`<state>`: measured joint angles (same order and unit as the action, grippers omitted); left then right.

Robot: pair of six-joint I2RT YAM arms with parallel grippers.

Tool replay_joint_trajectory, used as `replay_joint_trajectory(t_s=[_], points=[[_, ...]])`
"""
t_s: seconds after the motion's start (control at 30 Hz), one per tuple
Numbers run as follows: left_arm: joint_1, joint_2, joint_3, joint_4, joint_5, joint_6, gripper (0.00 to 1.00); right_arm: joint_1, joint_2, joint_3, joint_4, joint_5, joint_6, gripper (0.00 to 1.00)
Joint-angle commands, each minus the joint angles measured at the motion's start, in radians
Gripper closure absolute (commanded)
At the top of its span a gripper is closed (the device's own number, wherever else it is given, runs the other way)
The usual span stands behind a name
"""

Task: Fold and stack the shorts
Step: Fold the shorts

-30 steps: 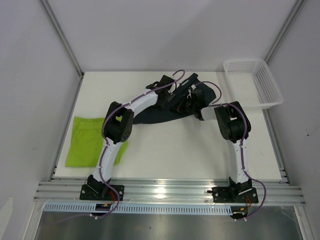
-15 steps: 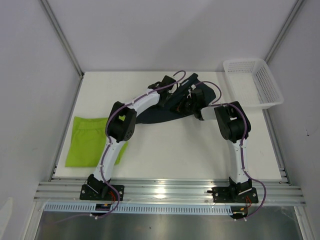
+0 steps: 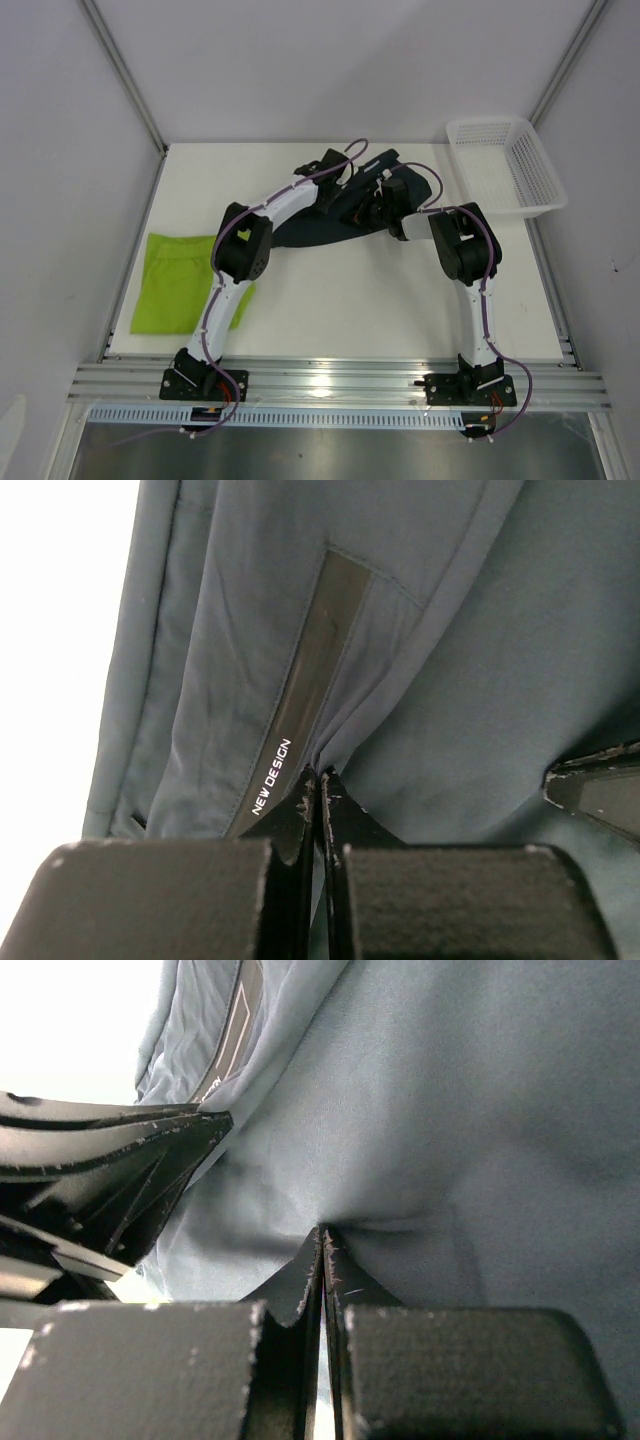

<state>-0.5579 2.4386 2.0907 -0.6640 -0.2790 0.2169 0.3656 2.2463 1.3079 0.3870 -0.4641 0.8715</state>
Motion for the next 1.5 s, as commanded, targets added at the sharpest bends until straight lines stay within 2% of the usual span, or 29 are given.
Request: replay_joint_trajectory(t_s=[0.0,0.33,0.4,0.47,0.5,0.67,0.8,0.9,0.93,1.0,1.03,1.1,1.17,1.27,1.43,1.47], points=[[0.053,-0.032,0.081,-0.026,0.067,-0.063,1.0,0.007,0.033,0.008,-0.059,0.036,-0.023,1.0],[0.185,0.03,0.258,-0.034,0.11,-0.239,1.0,0.009,0.027,0.004,-0.062,0.044,-0.026,1.0],[0.21,0.028,0.255,-0.014,0.127,-0.269,0.52,0.01,0.024,0.002,-0.063,0.045,-0.026,1.0],[0.226,0.016,0.241,0.012,0.127,-0.312,0.17,0.01,0.024,0.002,-0.062,0.047,-0.026,1.0],[0.23,0.001,0.233,0.015,0.129,-0.329,0.14,0.01,0.022,0.002,-0.062,0.047,-0.026,1.0],[0.274,-0.085,0.157,0.034,0.116,-0.385,0.1,0.009,0.022,0.002,-0.063,0.05,-0.028,1.0],[0.315,-0.162,0.147,-0.02,0.129,-0.435,0.1,0.004,0.015,0.007,-0.059,0.044,-0.029,1.0],[0.329,-0.295,0.088,-0.043,0.106,-0.476,0.1,-0.007,-0.014,0.033,-0.098,0.081,-0.052,1.0],[0.328,-0.334,-0.005,-0.04,0.101,-0.51,0.1,-0.017,-0.017,0.069,-0.137,0.088,-0.068,1.0],[0.326,-0.419,-0.084,0.015,0.125,-0.547,0.1,-0.027,-0.025,0.108,-0.164,0.101,-0.074,1.0],[0.326,-0.519,-0.192,0.055,0.159,-0.563,0.1,-0.037,-0.024,0.125,-0.178,0.099,-0.074,1.0],[0.317,-0.608,-0.405,0.18,0.252,-0.611,0.11,-0.047,-0.027,0.165,-0.185,0.09,-0.062,1.0],[0.297,-0.694,-0.528,0.24,0.3,-0.643,0.11,-0.054,-0.03,0.183,-0.178,0.084,-0.043,1.0],[0.251,-0.713,-0.668,0.337,0.343,-0.679,0.14,-0.063,-0.031,0.211,-0.183,0.084,-0.028,1.0],[0.164,-0.586,-0.664,0.405,0.425,-0.731,0.21,-0.091,-0.007,0.287,-0.229,0.11,-0.002,1.0],[0.144,-0.537,-0.655,0.423,0.431,-0.737,0.25,-0.103,0.013,0.306,-0.243,0.12,0.001,1.0]])
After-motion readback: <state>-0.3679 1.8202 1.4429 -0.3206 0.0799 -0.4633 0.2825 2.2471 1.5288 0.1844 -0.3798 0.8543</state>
